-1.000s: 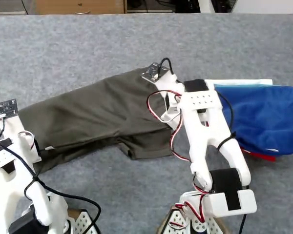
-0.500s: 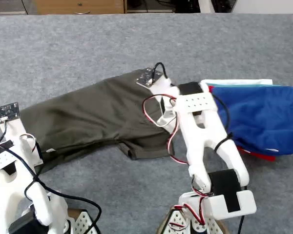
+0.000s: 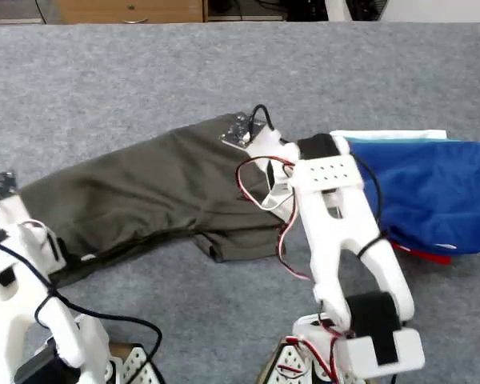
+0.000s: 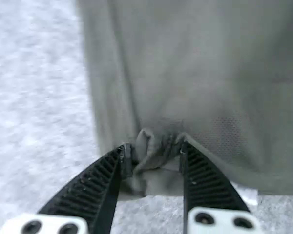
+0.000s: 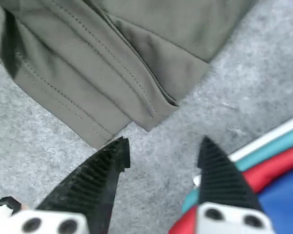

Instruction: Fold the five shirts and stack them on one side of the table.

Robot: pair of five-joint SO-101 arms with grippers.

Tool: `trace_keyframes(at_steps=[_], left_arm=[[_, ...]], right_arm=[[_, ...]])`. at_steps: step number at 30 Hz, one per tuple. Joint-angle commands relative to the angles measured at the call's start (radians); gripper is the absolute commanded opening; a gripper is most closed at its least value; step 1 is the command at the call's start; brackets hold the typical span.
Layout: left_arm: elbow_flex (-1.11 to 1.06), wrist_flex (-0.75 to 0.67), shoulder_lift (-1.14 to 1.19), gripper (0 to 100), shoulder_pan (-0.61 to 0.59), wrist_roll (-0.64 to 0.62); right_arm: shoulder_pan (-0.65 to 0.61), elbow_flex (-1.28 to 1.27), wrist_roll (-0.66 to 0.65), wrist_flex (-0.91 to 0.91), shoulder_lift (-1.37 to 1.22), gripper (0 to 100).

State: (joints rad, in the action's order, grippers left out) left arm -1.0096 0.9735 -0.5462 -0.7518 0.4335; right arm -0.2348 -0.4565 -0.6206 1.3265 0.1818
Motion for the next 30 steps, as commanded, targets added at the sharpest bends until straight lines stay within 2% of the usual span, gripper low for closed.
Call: trace_keyframes(at_steps=[1, 3, 6, 10, 12, 16, 21, 30], left_arm=[[0.203, 0.149, -0.024, 17, -0.049, 0.002], [0.318, 0.245, -0.024, 17, -0.069, 0.002], [0.473, 0.354, -0.013, 17, -0.089, -0.066], [0.559, 0.347, 0.002, 11, -0.081, -0.298], [0.559, 0.331, 0.030, 10, -0.035, -0.353], [0.565, 0.368, 0.088, 9, 0.025, -0.364], [0.557, 0.387, 0.107, 9, 0.025, -0.358], [0.560, 0.387, 0.101, 9, 0.021, -0.334]], right_arm=[[-0.042, 0.085, 0.035, -0.002, 0.051, 0.0], [-0.099, 0.142, 0.072, 0.000, 0.008, 3.0], [-0.180, 0.263, 0.143, -0.009, -0.142, 0.4], [-0.228, 0.506, 0.252, 0.020, -0.420, 0.4], [-0.245, 0.638, 0.273, 0.075, -0.555, 0.4], [-0.271, 0.877, 0.295, 0.196, -0.769, 0.3], [-0.289, 1.079, 0.301, 0.302, -0.889, 0.3], [-0.355, 1.115, 0.299, 0.373, -0.928, 0.2]])
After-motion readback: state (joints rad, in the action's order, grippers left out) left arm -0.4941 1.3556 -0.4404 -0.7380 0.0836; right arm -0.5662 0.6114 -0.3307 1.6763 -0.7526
